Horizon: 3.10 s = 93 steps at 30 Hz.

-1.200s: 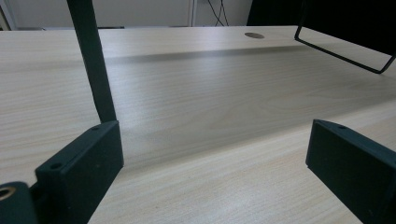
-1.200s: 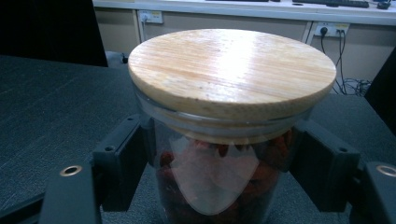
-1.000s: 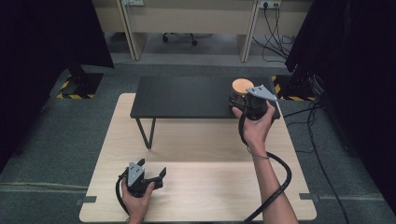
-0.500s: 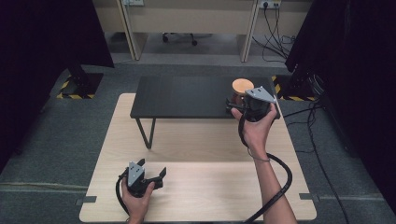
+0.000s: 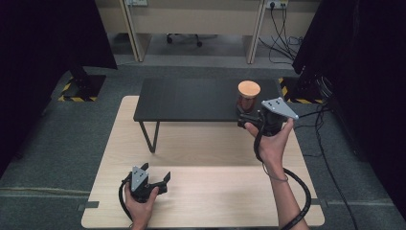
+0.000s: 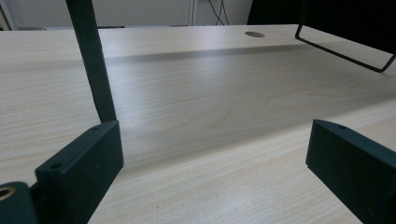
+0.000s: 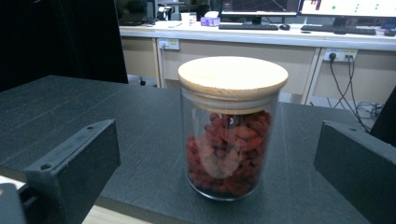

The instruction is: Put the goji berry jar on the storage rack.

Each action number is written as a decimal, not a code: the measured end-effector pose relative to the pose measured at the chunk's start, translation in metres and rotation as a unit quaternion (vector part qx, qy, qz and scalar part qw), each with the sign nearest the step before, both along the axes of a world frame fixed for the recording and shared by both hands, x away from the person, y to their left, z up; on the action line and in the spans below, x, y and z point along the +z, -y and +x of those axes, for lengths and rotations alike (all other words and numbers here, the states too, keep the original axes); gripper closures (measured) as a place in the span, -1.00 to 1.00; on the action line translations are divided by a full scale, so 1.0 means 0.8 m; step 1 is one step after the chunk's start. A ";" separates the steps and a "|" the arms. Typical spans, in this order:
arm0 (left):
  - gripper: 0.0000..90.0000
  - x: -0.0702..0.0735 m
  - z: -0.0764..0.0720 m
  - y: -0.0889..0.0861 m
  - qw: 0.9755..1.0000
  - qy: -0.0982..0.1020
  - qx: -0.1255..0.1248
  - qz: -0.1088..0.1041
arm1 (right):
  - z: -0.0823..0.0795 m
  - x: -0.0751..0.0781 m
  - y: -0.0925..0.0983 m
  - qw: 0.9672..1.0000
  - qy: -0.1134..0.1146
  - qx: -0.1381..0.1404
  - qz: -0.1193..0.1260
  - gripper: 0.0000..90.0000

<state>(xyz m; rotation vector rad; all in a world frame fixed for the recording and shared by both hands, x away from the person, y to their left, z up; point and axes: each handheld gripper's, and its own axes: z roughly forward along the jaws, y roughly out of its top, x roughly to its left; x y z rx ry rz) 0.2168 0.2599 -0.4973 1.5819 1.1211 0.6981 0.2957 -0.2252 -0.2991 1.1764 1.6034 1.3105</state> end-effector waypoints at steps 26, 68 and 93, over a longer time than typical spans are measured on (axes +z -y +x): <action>-0.93 -0.001 0.000 0.001 1.000 0.002 0.001 0.000 | -0.061 -0.028 0.029 1.000 0.021 0.014 0.004 -0.99; -0.93 0.000 -0.001 0.000 1.000 0.002 0.001 0.003 | -0.111 -0.195 0.057 0.996 -0.087 0.009 0.007 -0.99; -0.93 0.000 -0.001 0.000 1.000 0.003 0.001 0.003 | -0.118 -0.224 0.057 0.993 -0.115 -0.004 0.003 -0.98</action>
